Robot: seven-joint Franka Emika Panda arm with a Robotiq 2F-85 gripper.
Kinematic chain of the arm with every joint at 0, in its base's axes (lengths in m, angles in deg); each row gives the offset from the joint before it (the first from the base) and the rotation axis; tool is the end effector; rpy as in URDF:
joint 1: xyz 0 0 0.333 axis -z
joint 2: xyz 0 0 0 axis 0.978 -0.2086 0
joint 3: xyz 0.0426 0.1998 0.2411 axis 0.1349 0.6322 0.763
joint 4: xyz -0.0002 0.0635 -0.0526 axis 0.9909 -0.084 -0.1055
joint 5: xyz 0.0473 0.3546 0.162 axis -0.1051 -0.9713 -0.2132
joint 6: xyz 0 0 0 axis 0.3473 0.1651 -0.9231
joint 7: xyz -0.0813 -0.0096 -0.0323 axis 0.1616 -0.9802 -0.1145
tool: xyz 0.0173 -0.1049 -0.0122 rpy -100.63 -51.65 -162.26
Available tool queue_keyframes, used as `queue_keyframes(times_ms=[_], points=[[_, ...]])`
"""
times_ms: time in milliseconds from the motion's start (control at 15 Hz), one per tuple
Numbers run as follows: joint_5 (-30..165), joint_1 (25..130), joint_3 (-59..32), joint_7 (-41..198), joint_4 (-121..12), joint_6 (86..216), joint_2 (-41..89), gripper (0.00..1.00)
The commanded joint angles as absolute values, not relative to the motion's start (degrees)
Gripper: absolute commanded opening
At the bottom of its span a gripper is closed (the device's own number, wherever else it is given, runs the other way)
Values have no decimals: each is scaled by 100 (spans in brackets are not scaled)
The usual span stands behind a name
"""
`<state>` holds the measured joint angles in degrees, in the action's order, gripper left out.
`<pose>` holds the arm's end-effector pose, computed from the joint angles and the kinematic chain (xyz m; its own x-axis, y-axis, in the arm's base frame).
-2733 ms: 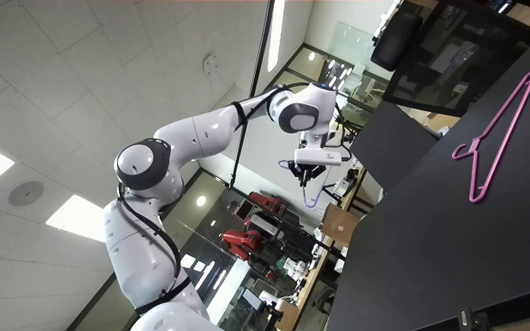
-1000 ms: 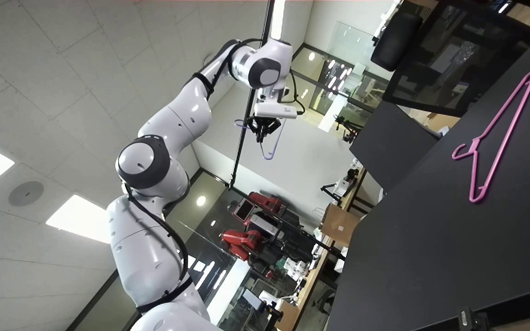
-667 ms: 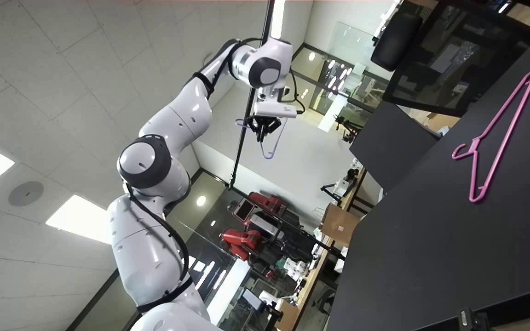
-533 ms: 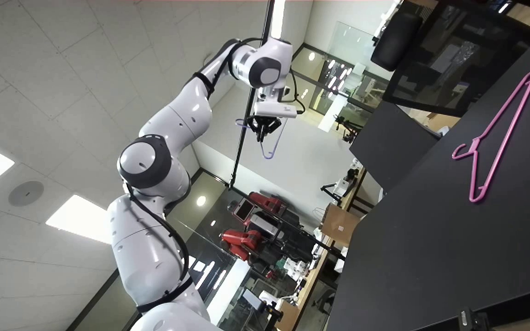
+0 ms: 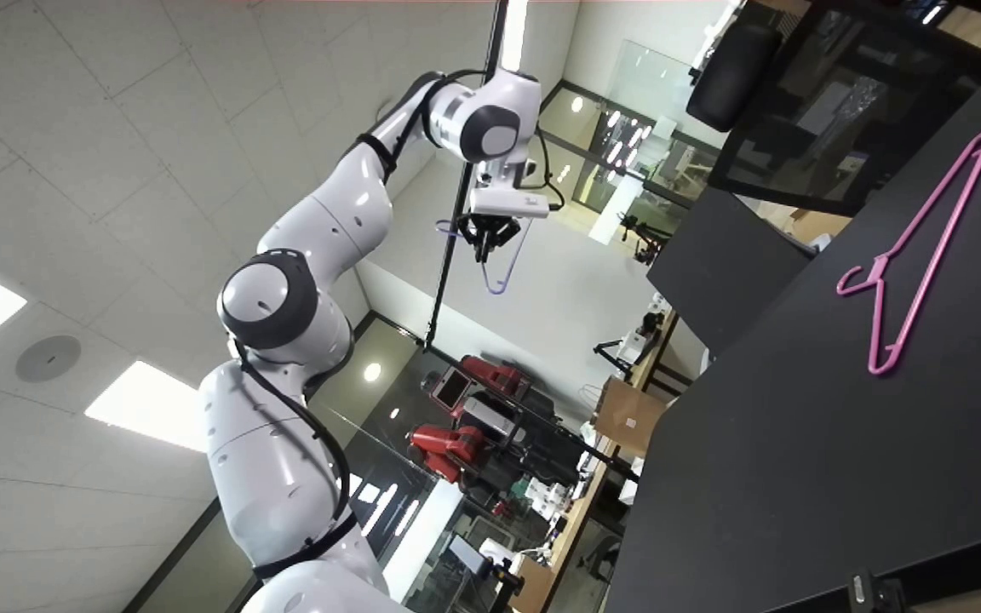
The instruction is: Hang the coat hangers on the rod
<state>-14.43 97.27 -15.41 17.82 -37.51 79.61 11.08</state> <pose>0.6423 -0.1372 0.5151 0.7930 0.1156 0.5981 0.6049 -0.0342 -0.7955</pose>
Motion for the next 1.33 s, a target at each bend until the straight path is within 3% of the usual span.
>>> queue_keyframes(times_ms=[0, 67, 1267], points=[[-1459, 9711, -1575, 1795, -3722, 7938, 1093, 8], [-1459, 9711, -1575, 1798, -3719, 7938, 1091, 2], [-2141, 9688, -1304, 2406, -2010, 8404, 76, 2]])
